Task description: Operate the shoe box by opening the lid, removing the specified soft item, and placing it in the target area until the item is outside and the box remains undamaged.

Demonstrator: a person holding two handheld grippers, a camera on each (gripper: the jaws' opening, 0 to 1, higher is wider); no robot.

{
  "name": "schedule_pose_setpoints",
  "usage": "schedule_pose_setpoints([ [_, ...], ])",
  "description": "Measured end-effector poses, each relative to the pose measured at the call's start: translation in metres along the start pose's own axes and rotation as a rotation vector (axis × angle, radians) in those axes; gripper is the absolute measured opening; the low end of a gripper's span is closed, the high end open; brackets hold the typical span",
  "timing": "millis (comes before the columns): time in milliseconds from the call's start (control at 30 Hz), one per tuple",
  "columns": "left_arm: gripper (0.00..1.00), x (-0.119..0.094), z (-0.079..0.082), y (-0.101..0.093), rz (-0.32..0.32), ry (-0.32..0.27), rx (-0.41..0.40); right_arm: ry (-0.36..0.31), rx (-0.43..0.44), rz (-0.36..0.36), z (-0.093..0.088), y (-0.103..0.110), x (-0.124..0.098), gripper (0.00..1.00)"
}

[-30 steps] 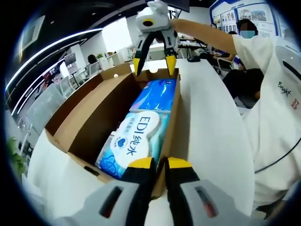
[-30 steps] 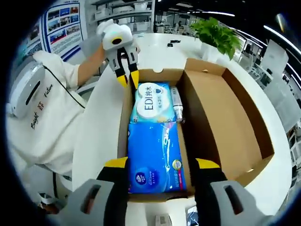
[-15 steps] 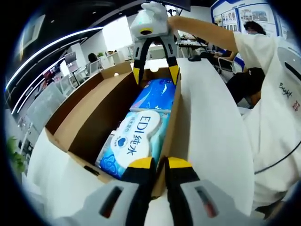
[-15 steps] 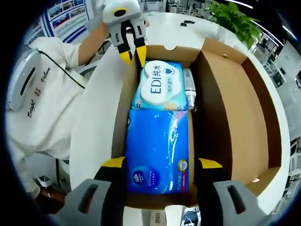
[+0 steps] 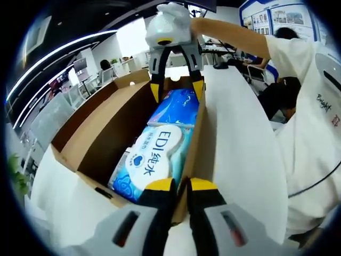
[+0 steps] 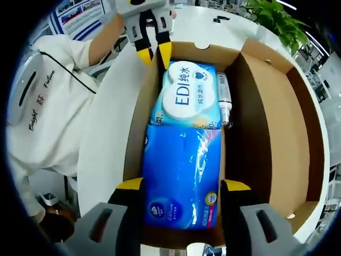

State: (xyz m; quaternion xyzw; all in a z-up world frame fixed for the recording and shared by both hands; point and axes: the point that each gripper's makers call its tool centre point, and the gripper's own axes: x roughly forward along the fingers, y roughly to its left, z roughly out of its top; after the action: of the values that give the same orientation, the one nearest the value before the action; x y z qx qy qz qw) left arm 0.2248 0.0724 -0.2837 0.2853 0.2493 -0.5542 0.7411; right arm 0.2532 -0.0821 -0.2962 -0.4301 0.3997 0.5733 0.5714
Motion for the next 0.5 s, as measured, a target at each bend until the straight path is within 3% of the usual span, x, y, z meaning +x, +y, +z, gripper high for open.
schedule_pose_setpoints([
  [300,0.09,0.0,0.0,0.001,0.002,-0.003,0.001,0.014,0.015,-0.035,-0.002,-0.006,0.0,0.64],
  [500,0.08,0.0,0.001,0.001,-0.004,-0.021,0.023,0.024,0.019,-0.086,-0.003,-0.018,-0.004,0.59],
])
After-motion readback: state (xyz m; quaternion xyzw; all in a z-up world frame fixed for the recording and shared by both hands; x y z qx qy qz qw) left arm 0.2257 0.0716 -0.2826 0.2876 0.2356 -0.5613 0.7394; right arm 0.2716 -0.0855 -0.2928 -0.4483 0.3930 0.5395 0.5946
